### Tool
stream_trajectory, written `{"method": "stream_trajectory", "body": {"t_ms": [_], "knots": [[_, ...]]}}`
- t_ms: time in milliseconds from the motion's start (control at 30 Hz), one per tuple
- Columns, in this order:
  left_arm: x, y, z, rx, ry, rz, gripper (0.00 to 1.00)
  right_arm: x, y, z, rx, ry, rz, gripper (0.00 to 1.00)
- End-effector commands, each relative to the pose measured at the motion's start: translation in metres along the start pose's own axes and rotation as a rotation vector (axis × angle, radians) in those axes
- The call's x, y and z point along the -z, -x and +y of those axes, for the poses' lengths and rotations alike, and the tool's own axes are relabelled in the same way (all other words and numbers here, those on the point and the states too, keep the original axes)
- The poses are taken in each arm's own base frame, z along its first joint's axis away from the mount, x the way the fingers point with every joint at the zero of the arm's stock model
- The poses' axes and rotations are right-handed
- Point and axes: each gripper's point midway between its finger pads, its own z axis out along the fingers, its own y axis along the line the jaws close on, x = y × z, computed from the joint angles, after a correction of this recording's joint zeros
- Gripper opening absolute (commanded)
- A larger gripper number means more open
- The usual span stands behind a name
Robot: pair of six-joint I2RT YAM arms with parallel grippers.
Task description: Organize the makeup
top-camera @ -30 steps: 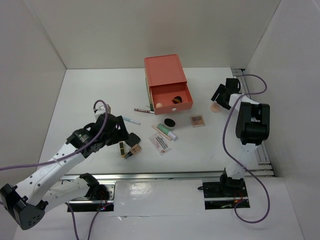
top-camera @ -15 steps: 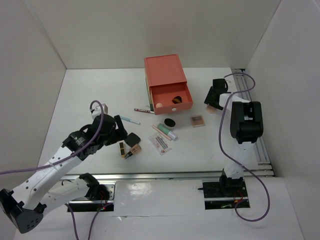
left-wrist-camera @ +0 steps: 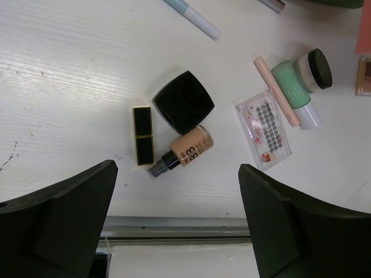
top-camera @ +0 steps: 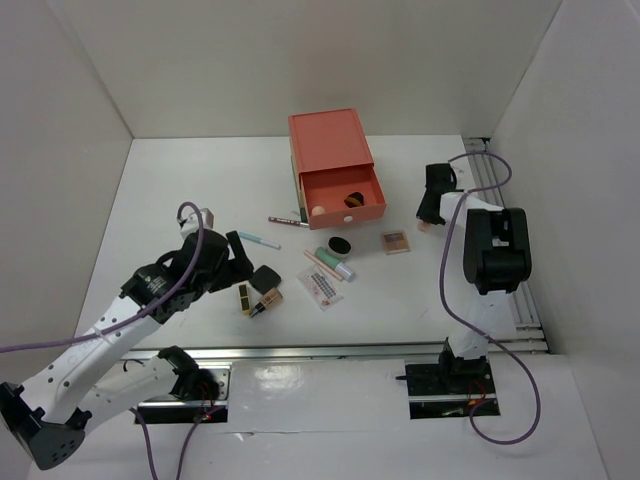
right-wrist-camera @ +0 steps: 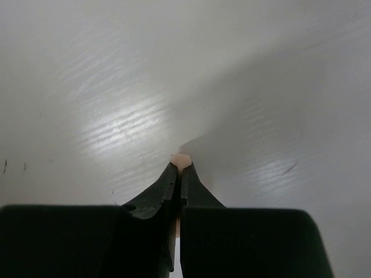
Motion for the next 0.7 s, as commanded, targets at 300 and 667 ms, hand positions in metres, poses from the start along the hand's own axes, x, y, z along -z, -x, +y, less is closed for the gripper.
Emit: {"method": "stream_trajectory", "body": {"t_ms": [300, 667], "knots": [[-0.002, 0.002, -0.02, -0.063, -0.091, 0.019, 1.0, 0.266, 0.12, 0.129, 0.21, 0.47, -0.547, 0.0], [-0.027, -0.014, -0.045, -0.097, -0.138, 0.101, 1.0, 0.31, 0.044, 0.22, 0.471, 0.73, -0.479, 0.24]]}}
